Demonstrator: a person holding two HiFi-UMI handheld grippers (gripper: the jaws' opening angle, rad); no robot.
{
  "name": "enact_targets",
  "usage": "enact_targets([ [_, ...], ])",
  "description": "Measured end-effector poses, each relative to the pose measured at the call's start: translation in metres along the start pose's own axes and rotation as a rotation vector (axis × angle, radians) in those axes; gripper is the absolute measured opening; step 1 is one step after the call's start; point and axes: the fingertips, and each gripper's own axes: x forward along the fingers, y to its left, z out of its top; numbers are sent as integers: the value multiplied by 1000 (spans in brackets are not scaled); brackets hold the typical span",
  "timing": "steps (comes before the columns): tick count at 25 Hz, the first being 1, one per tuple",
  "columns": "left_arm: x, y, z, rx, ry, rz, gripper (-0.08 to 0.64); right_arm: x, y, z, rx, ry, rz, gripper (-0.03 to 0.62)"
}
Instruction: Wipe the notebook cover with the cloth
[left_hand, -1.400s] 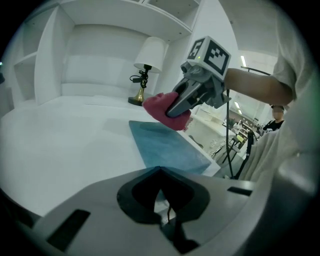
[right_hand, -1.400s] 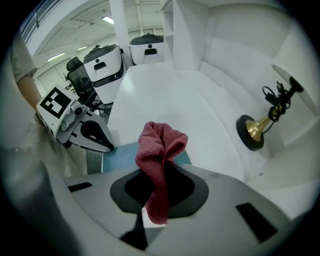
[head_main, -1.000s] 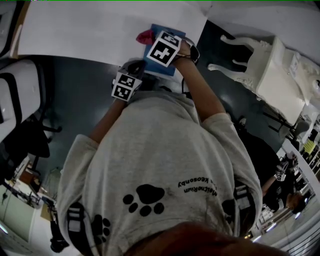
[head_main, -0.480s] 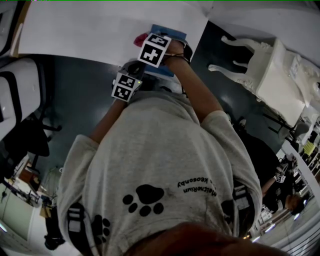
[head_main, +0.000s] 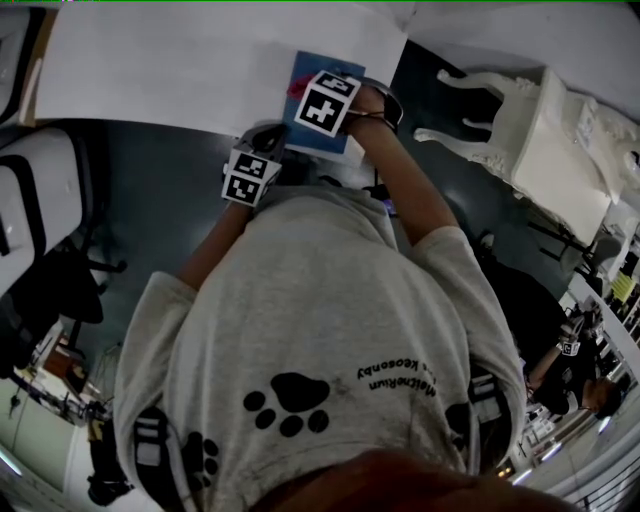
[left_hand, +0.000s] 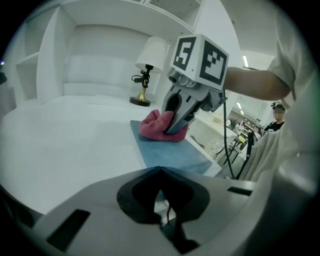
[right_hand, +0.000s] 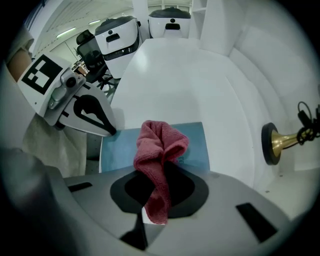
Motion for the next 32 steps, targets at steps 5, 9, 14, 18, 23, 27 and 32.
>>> enact_targets([
  [5, 6, 2, 3, 0, 4, 7, 12, 0, -9, -30, 47, 19, -7, 60],
  [9, 6, 2, 2, -1, 5, 7, 12, 0, -10, -49, 83, 30, -18, 60],
  [14, 8, 6, -5, 6, 7, 17, 12, -1, -9, -71, 132, 47, -31, 60],
  [18, 7, 7, -5, 0, 5, 16, 12, 1, -7, -91, 185, 65, -28, 60],
  [23, 7, 4, 0, 5, 3, 12, 12, 2, -10, -118, 267, 83, -23, 60],
  [27, 9, 8, -7, 12, 9, 18, 12, -3, -10, -140, 311, 121, -43, 60],
  [32, 7, 5, -2, 6, -1, 5, 12, -21, -13, -161, 405, 103, -92, 60],
])
